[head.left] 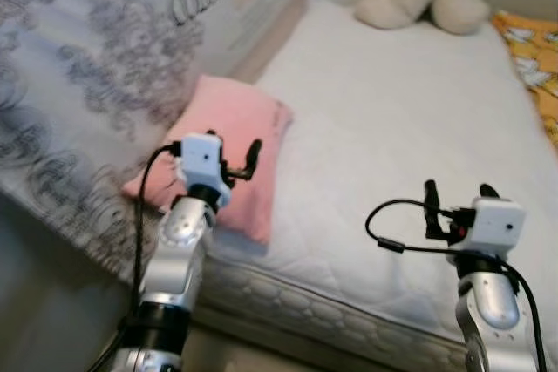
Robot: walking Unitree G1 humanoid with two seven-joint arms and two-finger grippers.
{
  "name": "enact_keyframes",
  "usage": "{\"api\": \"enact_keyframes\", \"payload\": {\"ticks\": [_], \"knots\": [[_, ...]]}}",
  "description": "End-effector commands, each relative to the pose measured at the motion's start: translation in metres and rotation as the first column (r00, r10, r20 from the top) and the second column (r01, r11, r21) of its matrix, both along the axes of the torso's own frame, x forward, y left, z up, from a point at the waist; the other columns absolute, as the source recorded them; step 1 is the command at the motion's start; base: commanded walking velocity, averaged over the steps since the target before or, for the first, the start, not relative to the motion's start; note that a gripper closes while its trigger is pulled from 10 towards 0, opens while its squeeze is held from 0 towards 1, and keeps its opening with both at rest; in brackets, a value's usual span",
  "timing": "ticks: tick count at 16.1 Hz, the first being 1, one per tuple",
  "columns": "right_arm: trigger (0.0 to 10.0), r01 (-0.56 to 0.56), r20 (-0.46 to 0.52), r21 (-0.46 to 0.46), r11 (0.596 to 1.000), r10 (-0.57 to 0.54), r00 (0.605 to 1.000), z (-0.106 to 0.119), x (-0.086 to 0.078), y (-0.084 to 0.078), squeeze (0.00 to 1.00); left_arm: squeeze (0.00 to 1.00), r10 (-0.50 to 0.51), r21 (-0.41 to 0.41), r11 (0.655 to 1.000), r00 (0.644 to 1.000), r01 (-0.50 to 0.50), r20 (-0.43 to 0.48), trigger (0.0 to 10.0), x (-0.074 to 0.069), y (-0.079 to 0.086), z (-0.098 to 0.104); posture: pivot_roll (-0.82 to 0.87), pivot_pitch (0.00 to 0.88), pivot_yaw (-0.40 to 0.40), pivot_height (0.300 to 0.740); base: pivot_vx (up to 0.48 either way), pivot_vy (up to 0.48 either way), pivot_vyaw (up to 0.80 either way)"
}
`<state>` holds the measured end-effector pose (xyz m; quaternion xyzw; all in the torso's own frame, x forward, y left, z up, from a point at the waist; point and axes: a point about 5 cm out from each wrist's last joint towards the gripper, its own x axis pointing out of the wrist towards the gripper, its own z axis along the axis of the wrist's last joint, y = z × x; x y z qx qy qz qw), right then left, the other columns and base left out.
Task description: Clean up the room
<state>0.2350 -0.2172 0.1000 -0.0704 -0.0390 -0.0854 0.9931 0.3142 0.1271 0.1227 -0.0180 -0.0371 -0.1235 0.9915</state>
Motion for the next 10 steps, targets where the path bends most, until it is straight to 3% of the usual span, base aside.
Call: {"api": "enact_keyframes", "payload": {"ticks": [1, 4, 6, 10], "knots": [[10.0, 0.012, -0.023, -0.009, 1.000, -0.012, 1.000, -0.002, -0.002, 0.000, 0.00, 0.00, -0.003, 0.012, 1.000, 0.999, 0.003, -0.033, 10.0, -0.003, 0.002, -0.011, -0.12, 0.000, 0.050, 0.727, 0.000, 0.000, -0.62], [10.0, -0.002, -0.040, -0.019, 1.000, 0.001, 0.999, -0.002, -0.003, 0.003, 0.00, 0.00, -0.035, 0.071, 0.997, 0.998, 0.039, -0.050, 10.0, -0.006, 0.003, -0.020, -0.13, 0.000, 0.055, 0.727, 0.000, 0.000, -0.69], [10.0, -0.046, -0.044, -0.025, 0.999, 0.045, 0.998, -0.001, -0.002, 0.009, 0.00, 0.00, -0.017, 0.060, 0.998, 0.999, 0.020, -0.051, 10.0, -0.008, 0.004, -0.022, -0.14, 0.000, 0.059, 0.727, 0.000, 0.000, -0.73], [10.0, -0.067, -0.018, -0.034, 0.997, 0.066, 0.998, 0.004, 0.006, 0.015, 0.00, 0.00, 0.099, -0.022, 0.995, 0.992, -0.101, -0.076, 10.0, -0.009, 0.020, -0.028, -0.12, 0.000, 0.047, 0.727, 0.000, -0.461, 0.00]]}}
